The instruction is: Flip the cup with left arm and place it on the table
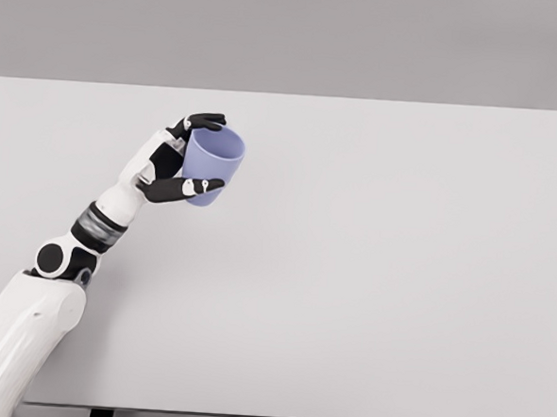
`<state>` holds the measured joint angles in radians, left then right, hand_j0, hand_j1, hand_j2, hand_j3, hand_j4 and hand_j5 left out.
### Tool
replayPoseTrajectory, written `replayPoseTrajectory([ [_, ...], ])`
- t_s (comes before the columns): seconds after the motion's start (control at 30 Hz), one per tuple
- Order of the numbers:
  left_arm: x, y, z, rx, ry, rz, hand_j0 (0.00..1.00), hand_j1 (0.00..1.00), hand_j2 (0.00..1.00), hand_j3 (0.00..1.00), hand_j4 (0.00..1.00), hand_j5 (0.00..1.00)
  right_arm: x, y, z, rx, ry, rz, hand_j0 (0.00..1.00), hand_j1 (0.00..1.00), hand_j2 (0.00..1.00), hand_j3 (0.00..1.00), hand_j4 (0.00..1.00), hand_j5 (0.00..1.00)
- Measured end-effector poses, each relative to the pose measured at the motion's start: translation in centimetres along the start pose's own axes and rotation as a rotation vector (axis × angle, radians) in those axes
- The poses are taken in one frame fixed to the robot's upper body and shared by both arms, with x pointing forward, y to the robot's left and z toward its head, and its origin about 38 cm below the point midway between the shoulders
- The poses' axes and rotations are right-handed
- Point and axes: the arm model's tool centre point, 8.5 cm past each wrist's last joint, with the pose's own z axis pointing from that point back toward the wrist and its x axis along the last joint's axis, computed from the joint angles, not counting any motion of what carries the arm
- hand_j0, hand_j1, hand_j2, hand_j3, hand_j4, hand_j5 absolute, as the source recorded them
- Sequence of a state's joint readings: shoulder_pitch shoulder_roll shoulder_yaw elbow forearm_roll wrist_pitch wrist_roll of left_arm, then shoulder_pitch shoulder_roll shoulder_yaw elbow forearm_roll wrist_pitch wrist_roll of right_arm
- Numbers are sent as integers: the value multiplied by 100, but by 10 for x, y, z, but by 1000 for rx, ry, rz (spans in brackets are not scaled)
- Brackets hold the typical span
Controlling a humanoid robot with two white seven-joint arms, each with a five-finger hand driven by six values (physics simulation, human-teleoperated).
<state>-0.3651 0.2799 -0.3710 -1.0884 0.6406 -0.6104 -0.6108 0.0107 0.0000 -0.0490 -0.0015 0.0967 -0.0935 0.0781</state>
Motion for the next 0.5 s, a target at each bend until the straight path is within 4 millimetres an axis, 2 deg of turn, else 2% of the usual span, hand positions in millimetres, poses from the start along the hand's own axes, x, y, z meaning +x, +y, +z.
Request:
replayPoseTrajectory([
  [0.4,-11,-3,15,14,39,13,61,61,61,61,61,61,0,0,0,0,0,0,100,100,100,100,100,100],
  [0.47,-13,-3,16,16,44,12,64,64,64,64,64,64,0,0,0,0,0,0,100,100,100,100,100,100],
  [0.5,-13,-2,16,16,46,11,77,77,77,77,77,77,0,0,0,0,0,0,100,100,100,100,100,100],
])
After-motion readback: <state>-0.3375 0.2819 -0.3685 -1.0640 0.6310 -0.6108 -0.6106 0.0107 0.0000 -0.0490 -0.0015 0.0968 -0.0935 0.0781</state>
